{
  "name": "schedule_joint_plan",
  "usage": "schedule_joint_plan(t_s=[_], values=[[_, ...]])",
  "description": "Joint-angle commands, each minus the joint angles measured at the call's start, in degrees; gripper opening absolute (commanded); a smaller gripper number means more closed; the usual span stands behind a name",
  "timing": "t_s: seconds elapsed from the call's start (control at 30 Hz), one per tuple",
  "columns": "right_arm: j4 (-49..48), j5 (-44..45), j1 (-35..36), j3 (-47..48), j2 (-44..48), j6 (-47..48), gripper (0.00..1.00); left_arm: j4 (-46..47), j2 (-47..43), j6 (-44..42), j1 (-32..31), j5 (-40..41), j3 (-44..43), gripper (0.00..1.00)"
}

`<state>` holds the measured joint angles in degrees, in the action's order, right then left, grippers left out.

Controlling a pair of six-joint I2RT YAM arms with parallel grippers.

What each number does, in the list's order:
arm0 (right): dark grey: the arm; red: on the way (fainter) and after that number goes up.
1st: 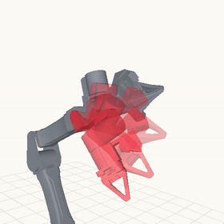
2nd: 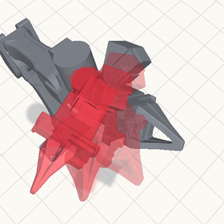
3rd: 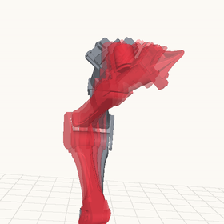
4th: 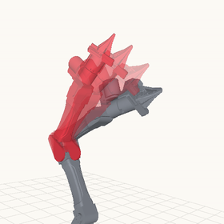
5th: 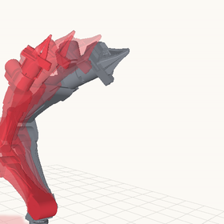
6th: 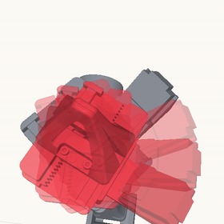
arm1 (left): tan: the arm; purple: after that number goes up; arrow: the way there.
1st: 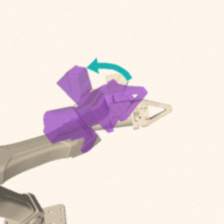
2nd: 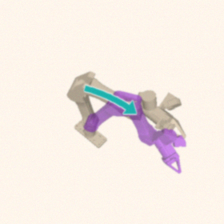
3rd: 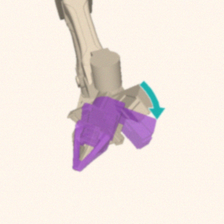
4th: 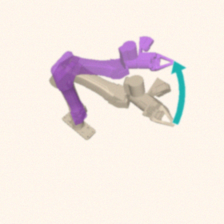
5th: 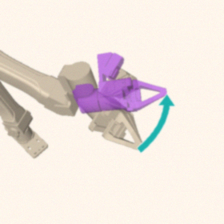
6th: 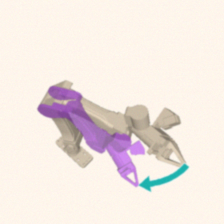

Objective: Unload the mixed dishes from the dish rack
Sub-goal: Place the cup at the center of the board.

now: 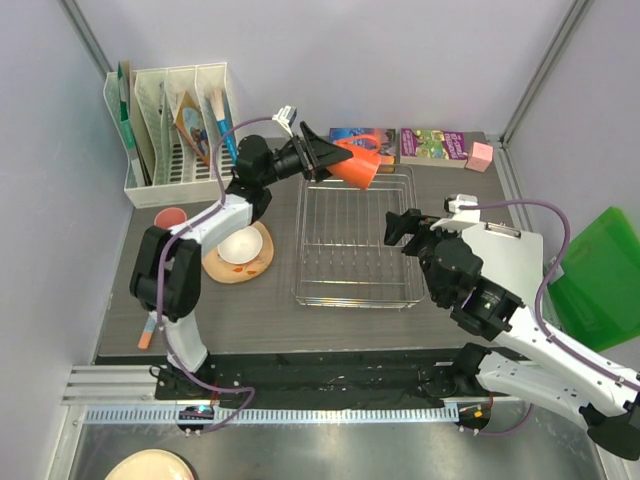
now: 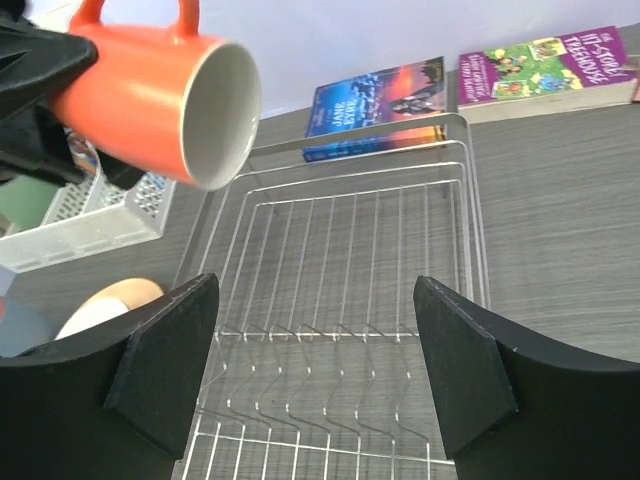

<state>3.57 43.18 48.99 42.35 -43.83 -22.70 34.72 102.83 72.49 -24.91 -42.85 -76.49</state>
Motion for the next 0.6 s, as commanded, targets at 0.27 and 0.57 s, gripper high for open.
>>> schedule_joint_plan(t_s=[0.27, 0.57], values=[[-12.4, -2.8, -1.9, -1.3, 0.2, 2.0, 0.81, 53.9, 7.0, 40.3, -0.1, -3.1, 1.2, 0.0], [-15.5, -31.0, -20.7, 2.2, -4.7, -11.6, 0.76, 53.8, 3.4, 39.0, -0.3, -6.3, 5.0, 0.0]])
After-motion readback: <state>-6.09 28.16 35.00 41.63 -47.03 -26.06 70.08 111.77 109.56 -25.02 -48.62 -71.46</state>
